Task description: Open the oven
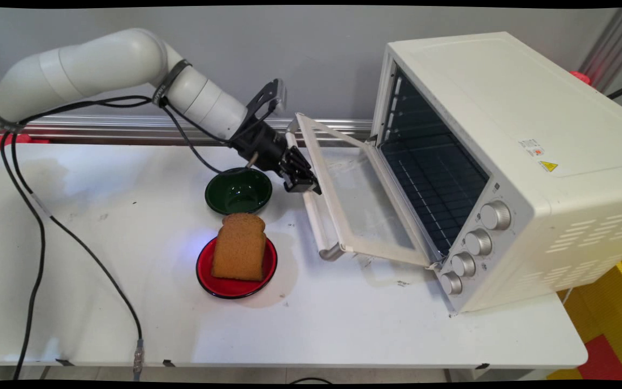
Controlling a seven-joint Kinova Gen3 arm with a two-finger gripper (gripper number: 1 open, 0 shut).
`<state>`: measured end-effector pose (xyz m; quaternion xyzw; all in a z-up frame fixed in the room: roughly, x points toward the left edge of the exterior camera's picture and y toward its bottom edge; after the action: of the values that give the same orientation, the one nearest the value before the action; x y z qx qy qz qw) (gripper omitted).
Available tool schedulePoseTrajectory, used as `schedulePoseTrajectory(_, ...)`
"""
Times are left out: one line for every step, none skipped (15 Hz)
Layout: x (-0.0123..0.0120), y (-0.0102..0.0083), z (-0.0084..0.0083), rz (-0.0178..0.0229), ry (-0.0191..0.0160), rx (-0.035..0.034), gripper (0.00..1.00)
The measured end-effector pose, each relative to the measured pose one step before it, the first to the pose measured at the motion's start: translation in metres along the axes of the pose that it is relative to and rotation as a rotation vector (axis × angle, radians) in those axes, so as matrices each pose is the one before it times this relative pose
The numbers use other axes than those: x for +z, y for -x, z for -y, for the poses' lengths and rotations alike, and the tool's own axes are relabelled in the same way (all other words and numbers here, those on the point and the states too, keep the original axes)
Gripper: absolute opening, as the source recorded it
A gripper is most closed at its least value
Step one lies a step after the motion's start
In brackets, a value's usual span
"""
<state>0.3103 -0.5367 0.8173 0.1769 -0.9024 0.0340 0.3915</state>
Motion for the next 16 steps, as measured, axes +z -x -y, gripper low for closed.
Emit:
schedulePoseTrajectory(0.00097, 0.00401, -0.00104, 0.00099, 0.00029, 0.00199, 0.00)
schedulePoseTrajectory(0.00077, 0.00349, -0.00084, 0.00103, -0.00041, 0.00158, 0.00)
schedulePoseTrajectory(0.00075, 0.00399, -0.00083, 0.00101, -0.00103, 0.00133, 0.00)
schedulePoseTrajectory(0.00059, 0.00388, -0.00075, 0.00042, -0.00188, 0.00125, 0.00)
schedulePoseTrajectory(0.00071, 0.00290, -0.00060, 0.00004, -0.00162, 0.00132, 0.00)
schedulePoseTrajectory(0.00106, 0.00308, -0.00052, -0.00017, -0.00161, 0.00124, 0.00)
schedulePoseTrajectory(0.00079, 0.00289, -0.00072, -0.00107, -0.00248, 0.00005, 0.00)
schedulePoseTrajectory(0.00087, 0.00203, -0.00046, -0.00117, -0.00181, -0.00004, 0.00)
schedulePoseTrajectory(0.00083, 0.00107, -0.00021, -0.00082, -0.00087, 0.00012, 0.00)
schedulePoseTrajectory(0.00056, 0.00176, -0.00037, -0.00095, -0.00194, 0.00013, 0.00)
schedulePoseTrajectory(0.00065, 0.00187, -0.00029, -0.00037, -0.00167, -0.00008, 0.00)
schedulePoseTrajectory(-0.00017, 0.00231, -0.00042, 0.00032, -0.00223, -0.00088, 0.00)
schedulePoseTrajectory(-0.00030, 0.00157, -0.00018, -0.00043, -0.00199, -0.00081, 0.00)
schedulePoseTrajectory(-0.00016, 0.00155, -0.00007, 0.00023, -0.00180, -0.00089, 0.00)
schedulePoseTrajectory(-0.00064, 0.00127, -0.00003, -0.00054, -0.00201, -0.00154, 0.00)
schedulePoseTrajectory(-0.00090, 0.00100, -0.00003, -0.00028, -0.00212, -0.00174, 0.00)
